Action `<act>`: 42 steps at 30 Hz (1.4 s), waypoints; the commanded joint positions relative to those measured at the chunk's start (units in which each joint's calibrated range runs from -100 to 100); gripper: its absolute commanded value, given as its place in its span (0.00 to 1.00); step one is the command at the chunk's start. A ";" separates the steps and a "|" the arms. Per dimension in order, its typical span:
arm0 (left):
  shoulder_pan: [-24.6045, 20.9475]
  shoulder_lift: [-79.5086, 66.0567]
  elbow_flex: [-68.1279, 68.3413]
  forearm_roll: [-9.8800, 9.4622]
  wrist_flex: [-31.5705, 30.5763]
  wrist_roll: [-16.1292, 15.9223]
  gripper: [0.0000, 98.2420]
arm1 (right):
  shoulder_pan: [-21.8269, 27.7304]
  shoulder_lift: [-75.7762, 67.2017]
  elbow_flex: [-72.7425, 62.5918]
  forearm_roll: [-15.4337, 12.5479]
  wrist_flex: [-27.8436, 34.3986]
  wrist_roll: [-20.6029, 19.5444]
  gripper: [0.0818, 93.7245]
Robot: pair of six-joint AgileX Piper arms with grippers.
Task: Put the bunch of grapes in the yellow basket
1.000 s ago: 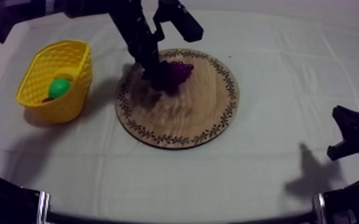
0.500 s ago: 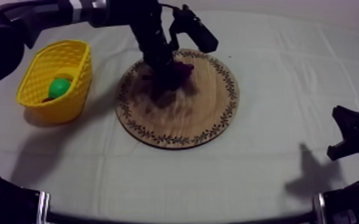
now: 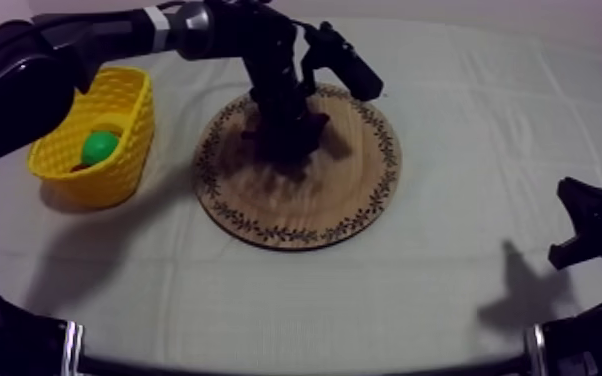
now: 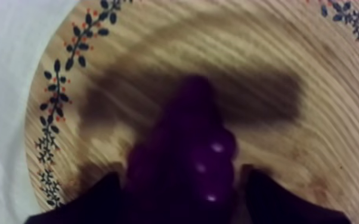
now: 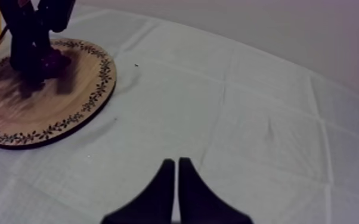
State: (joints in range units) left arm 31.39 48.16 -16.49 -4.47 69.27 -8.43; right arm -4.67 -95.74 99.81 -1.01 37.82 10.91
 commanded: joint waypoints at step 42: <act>-9.25 -50.47 40.18 0.85 5.46 -4.98 0.41 | 0.00 -0.01 -0.03 0.01 0.00 0.01 0.00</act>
State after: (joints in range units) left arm 22.66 1.36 21.88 -3.60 73.95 -13.56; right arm -4.67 -95.74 99.81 -1.01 37.82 10.94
